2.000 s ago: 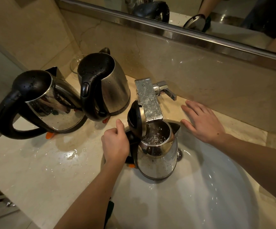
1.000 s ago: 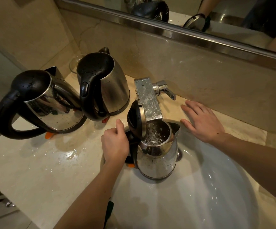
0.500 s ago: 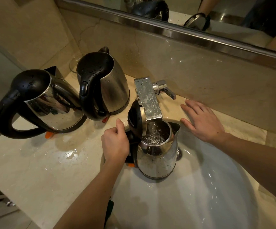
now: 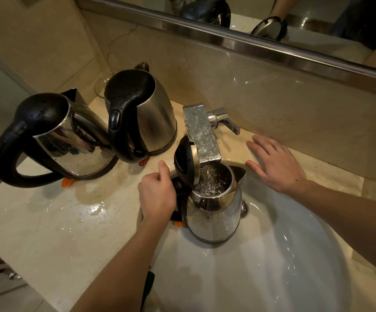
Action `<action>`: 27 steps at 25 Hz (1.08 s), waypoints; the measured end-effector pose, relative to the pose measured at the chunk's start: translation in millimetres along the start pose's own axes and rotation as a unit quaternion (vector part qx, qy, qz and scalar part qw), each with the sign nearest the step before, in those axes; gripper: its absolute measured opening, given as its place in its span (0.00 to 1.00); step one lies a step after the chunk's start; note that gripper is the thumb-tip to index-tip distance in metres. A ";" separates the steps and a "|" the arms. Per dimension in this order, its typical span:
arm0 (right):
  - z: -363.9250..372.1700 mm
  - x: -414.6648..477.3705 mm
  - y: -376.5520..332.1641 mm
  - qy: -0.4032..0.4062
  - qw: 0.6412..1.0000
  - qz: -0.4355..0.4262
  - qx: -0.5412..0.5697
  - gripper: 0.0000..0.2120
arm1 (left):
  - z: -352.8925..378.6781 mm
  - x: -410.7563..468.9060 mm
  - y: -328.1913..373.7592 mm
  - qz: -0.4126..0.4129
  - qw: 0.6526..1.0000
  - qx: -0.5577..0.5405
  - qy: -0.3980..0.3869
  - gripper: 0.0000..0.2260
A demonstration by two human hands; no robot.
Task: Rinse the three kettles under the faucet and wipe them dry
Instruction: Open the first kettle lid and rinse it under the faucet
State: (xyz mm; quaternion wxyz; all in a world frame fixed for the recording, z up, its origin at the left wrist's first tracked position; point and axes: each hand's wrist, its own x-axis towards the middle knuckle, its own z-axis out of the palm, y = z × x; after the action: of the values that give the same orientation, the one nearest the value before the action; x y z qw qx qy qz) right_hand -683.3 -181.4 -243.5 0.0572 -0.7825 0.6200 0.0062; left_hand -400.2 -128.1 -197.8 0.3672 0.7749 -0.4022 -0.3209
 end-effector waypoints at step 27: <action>-0.5 0.1 -0.6 -0.005 1.000 0.004 -0.002 0.36 | -0.7 -0.4 3.1 -0.008 1.000 0.000 0.000 0.26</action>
State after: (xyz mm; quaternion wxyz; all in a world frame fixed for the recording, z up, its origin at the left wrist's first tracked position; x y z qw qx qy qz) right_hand -682.7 -181.4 -243.0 0.0584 -0.7799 0.6230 0.0119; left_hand -401.0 -128.8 -194.8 0.3646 0.7782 -0.3960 -0.3236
